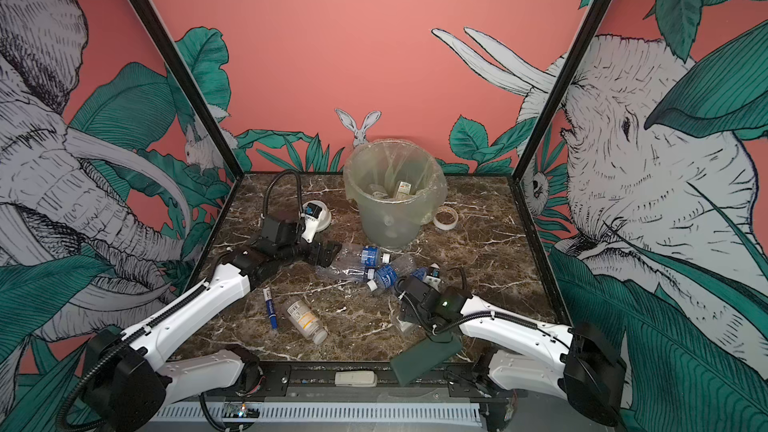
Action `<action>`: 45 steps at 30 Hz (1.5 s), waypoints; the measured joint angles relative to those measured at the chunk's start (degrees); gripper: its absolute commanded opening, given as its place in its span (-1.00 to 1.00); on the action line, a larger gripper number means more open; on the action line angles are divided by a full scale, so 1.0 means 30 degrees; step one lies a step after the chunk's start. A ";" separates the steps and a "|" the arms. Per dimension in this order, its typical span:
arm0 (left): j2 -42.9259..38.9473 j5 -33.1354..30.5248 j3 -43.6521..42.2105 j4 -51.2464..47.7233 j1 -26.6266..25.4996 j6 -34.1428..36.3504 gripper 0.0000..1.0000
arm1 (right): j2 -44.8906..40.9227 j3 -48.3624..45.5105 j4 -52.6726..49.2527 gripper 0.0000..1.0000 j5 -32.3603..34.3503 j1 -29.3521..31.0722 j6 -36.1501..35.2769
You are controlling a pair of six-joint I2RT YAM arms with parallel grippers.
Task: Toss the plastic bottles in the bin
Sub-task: 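Grasp the green-labelled bottle with the right gripper while the left gripper withdraws, then lift the green-labelled bottle with the right gripper and carry it over the bin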
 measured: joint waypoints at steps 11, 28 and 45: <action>-0.0386 0.0590 -0.0364 0.0379 0.0007 -0.0299 0.99 | 0.0911 -0.0240 0.1690 0.69 -0.0117 0.0044 0.0962; -0.0532 0.1144 -0.0831 0.0918 0.0000 -0.0510 0.99 | 0.0474 -0.2208 0.2594 0.57 0.0036 0.0036 0.2266; -0.0444 0.1297 -0.1086 0.1202 0.0007 -0.0663 0.99 | -0.0102 -0.2477 0.3075 -0.30 0.0663 -0.1042 0.2127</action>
